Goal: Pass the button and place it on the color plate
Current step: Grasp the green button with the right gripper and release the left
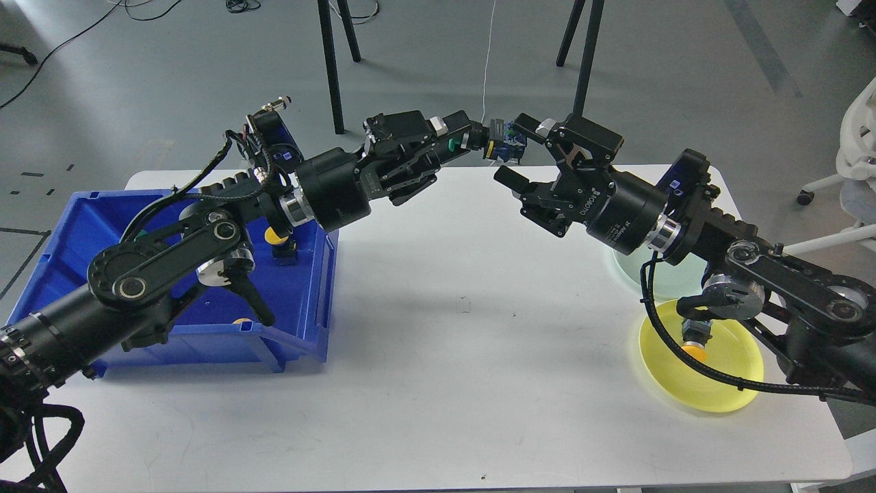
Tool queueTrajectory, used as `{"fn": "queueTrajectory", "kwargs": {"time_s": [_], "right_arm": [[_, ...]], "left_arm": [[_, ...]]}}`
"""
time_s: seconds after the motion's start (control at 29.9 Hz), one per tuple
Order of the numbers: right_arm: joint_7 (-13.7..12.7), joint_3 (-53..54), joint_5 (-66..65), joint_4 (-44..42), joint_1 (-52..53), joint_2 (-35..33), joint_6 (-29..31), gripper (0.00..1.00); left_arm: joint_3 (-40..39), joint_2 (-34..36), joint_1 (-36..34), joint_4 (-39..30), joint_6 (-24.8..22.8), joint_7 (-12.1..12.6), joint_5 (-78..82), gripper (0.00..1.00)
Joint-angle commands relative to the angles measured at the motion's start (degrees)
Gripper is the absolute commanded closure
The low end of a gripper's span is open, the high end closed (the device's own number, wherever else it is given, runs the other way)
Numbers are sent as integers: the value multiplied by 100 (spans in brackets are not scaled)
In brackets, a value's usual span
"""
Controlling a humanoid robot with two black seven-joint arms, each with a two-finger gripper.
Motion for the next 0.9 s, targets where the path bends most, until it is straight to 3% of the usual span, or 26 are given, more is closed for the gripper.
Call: {"fn": "queueTrajectory", "kwargs": {"time_s": [0.0,0.27,0.4,0.53,0.7,0.87], "right_arm": [[0,-2,3,5,-6,73,1,37],[0,50,3,22,-6,65,1,70],[0,68,3,22,3,73,1,94],[0,68,12,48,-6,73,1,99],[0,94,12,57,-6,65,1,100],[0,94,20,66,-6,65,1,100]], "left_arm": [[0,0,9,0,0,0,0,85],[0,-9,26,0,0,0,0,85],[0,-9,26,0,0,0,0,85],[0,-9,35,0,0,0,0,81],[-18,-18,53,0,0,0,0,59],[-53,-18,88,0,0,0,0,47]]}}
